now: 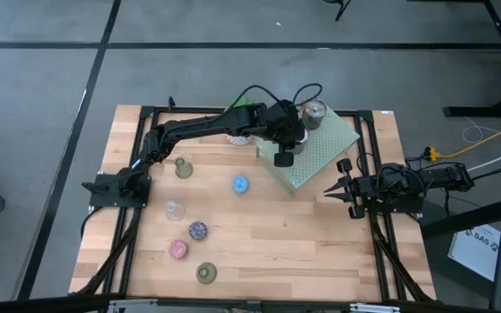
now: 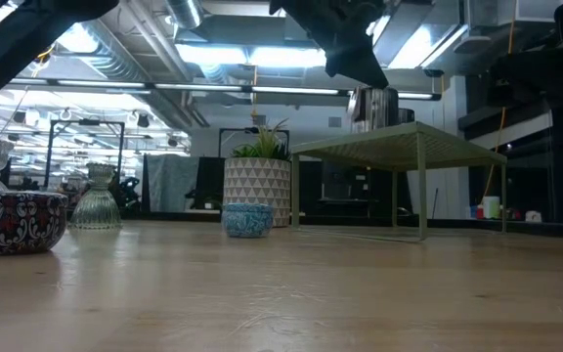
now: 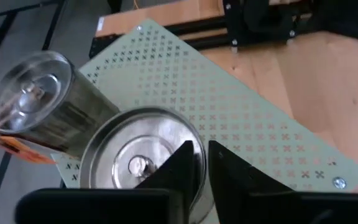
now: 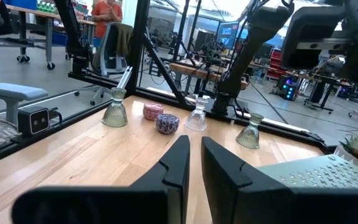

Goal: Pick & Place candle stick holders
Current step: Align the silver scented candle with the other silver scented candle on the shelf

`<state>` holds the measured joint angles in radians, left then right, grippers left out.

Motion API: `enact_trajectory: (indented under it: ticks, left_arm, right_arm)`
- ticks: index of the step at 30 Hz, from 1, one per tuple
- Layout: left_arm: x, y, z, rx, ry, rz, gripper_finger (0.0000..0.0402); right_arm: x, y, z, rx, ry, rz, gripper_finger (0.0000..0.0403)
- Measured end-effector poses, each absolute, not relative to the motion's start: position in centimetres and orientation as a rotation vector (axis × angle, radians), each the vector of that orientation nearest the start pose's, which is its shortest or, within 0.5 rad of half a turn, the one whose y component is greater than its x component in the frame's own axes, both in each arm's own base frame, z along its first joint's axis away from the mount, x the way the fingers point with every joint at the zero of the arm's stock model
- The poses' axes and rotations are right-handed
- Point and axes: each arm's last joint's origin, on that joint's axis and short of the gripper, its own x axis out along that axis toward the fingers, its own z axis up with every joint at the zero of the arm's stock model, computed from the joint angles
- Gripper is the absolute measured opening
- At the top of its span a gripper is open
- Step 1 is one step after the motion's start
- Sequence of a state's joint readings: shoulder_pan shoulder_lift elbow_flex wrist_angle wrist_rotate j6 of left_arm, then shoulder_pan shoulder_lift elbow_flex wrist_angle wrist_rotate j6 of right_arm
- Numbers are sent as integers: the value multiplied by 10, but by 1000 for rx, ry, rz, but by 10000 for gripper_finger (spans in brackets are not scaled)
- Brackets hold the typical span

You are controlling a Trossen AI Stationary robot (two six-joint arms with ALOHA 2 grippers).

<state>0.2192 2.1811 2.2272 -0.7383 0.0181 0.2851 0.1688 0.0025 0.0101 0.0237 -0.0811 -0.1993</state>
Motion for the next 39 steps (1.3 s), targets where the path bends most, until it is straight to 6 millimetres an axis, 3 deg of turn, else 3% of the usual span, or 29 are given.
enact_trajectory:
  ticks: [6, 9, 14, 18, 26, 34, 39]
  left_arm:
    - [477, 104, 335, 222, 670, 94, 103]
    - [467, 100, 346, 220, 686, 91, 119]
    - [436, 90, 364, 199, 831, 93, 118]
    - [427, 84, 366, 169, 868, 105, 104]
    - [441, 93, 312, 170, 886, 107, 78]
    - [439, 121, 286, 102, 859, 149, 68]
    - [447, 126, 282, 164, 791, 133, 67]
  right_arm:
    - [95, 19, 169, -197, -56, 246, 43]
    - [95, 19, 169, -197, -56, 245, 43]
    - [95, 19, 169, -197, -55, 243, 43]
    - [95, 19, 169, -197, -56, 243, 43]
    - [95, 19, 169, -197, -55, 243, 44]
    - [95, 19, 169, -197, -56, 243, 44]
    - [95, 19, 169, -197, -56, 244, 44]
